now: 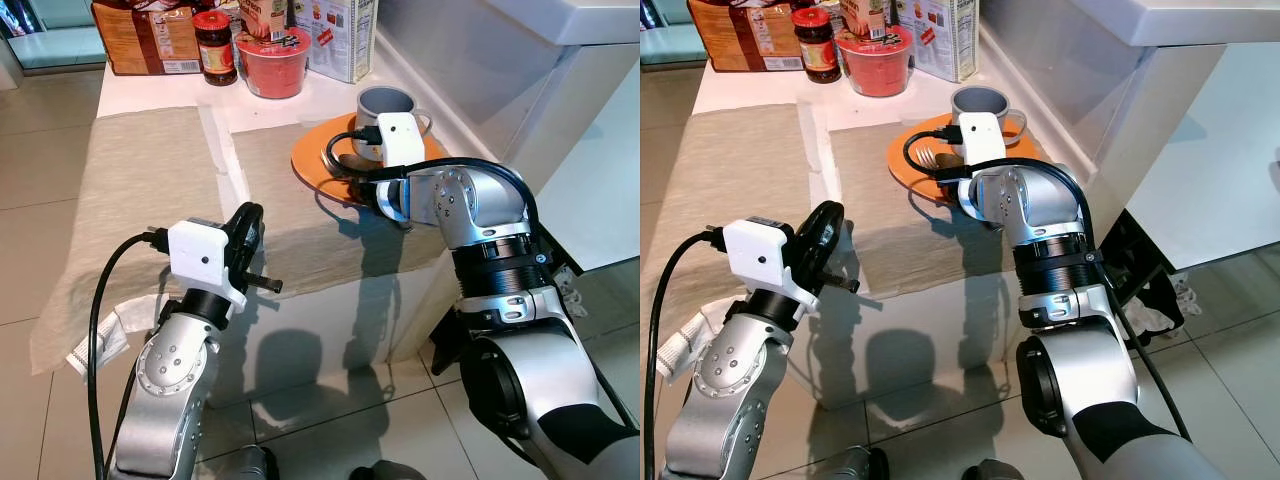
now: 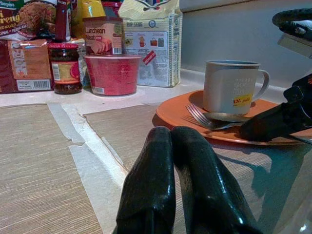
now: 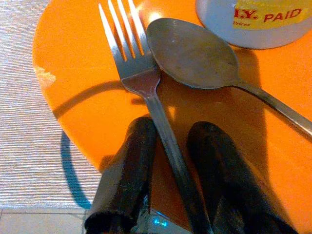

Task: Setting the table

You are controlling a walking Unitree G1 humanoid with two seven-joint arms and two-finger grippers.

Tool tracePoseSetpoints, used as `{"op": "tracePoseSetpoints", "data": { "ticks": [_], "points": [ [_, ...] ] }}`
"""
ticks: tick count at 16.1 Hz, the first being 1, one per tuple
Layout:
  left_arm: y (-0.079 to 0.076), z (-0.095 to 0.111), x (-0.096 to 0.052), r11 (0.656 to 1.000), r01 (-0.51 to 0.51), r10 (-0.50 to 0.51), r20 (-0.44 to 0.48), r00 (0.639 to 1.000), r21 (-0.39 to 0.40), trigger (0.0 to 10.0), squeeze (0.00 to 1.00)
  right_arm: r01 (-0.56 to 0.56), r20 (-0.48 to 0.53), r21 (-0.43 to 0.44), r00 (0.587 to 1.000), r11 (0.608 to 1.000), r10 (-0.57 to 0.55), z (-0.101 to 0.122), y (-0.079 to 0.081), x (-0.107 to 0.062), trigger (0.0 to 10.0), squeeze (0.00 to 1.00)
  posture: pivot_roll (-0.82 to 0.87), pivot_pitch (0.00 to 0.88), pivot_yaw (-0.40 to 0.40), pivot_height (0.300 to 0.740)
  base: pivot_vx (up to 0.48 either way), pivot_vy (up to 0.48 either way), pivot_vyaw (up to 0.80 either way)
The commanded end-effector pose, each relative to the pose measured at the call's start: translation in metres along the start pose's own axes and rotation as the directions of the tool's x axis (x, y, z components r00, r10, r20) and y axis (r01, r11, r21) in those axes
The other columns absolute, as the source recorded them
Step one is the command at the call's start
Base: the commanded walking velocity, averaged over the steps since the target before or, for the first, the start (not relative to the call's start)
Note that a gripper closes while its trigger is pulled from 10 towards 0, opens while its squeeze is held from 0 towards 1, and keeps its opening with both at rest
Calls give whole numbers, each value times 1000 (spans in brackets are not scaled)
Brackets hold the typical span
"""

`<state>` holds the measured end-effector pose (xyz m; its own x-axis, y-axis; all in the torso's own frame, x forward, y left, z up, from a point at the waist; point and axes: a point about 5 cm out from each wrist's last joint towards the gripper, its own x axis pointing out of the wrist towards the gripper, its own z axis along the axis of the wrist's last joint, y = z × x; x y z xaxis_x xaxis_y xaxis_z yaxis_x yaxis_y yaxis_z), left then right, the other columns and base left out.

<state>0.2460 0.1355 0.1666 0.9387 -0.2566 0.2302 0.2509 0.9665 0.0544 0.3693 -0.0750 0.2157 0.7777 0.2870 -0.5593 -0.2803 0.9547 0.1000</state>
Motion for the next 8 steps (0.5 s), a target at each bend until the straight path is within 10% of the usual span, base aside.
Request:
{"op": "tracePoseSetpoints", "data": {
  "ticks": [1, 8],
  "points": [
    [-2, 3, -2, 1000, 1, -1, 3, 1000, 4, 10000, 0, 14, -20, 14, 1000, 1000, -14, -4, -5, 2, 0, 0, -55, 112, -47, 740, 0, 0, 0],
    [-2, 5, -1, 1000, -5, 5, 4, 1000, 8, 10000, 0, -19, -22, 40, 1000, 999, 20, -2, -3, 3, 0, 0, -55, 116, -49, 740, 0, 0, 0]
  ]
}}
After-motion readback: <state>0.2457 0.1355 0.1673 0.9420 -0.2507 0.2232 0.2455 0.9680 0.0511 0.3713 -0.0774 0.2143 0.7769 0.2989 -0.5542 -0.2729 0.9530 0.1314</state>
